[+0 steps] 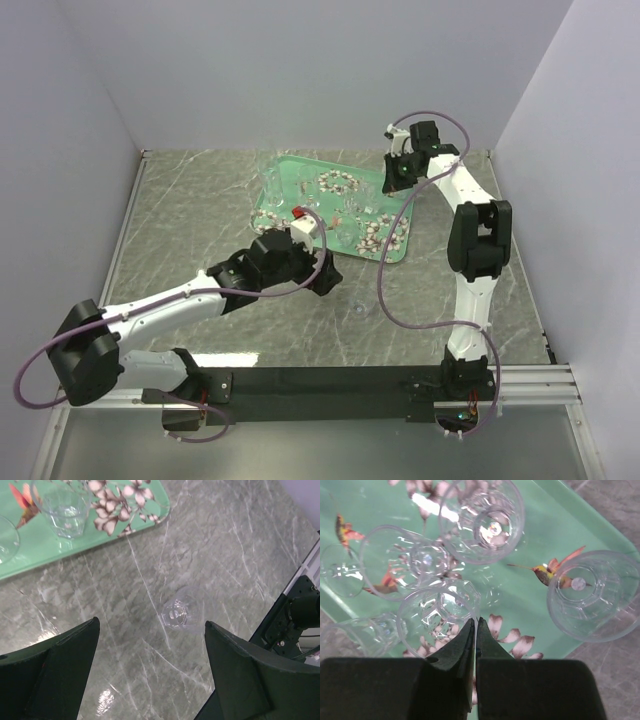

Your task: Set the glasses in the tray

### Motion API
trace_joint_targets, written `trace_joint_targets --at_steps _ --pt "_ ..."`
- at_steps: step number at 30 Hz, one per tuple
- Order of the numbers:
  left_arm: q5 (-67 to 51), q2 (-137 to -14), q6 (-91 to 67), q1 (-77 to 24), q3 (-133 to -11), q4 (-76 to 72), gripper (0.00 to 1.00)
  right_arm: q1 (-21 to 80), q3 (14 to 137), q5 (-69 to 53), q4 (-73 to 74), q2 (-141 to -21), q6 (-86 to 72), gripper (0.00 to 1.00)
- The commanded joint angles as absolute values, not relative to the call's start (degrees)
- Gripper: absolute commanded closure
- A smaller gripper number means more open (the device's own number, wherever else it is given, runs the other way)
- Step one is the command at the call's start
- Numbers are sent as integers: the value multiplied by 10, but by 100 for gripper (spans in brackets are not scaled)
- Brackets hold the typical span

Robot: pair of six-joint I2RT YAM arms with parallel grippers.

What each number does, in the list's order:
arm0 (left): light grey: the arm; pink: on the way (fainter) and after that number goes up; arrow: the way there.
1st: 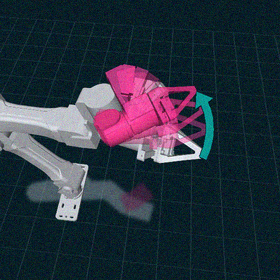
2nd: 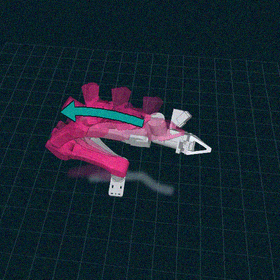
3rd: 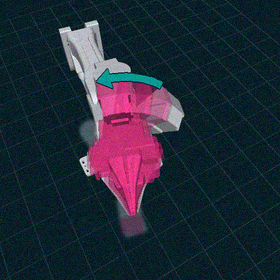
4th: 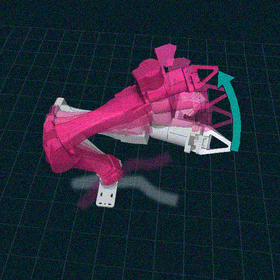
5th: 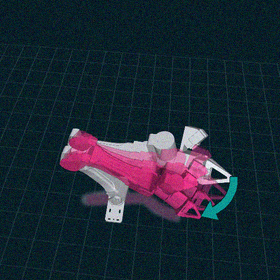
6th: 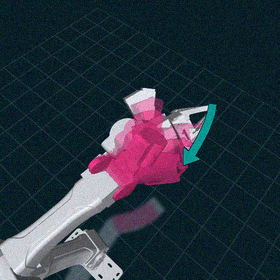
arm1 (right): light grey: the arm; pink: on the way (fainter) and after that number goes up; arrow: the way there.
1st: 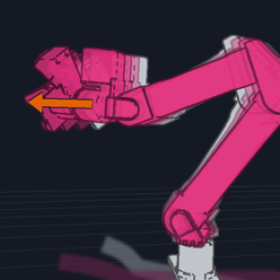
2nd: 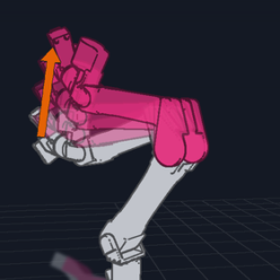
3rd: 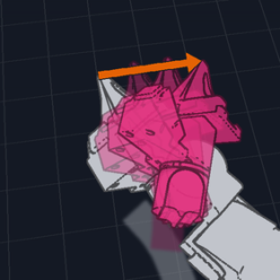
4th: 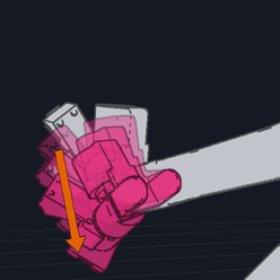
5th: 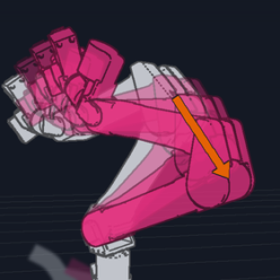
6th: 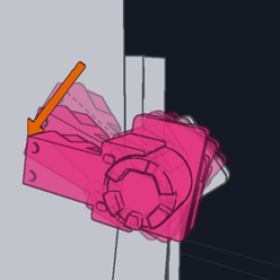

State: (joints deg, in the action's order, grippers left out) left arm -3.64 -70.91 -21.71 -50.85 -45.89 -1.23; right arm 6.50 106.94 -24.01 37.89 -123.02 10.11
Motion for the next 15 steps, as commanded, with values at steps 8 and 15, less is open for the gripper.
trace_joint_targets --at_steps 8,15 --pt "-48 -766 -242 -529 -489 -28 9 73 1093 -192 368 -1240 103 96" --pt "-53 -843 -242 -543 -547 18 11 75 1087 -194 368 -1233 109 80"
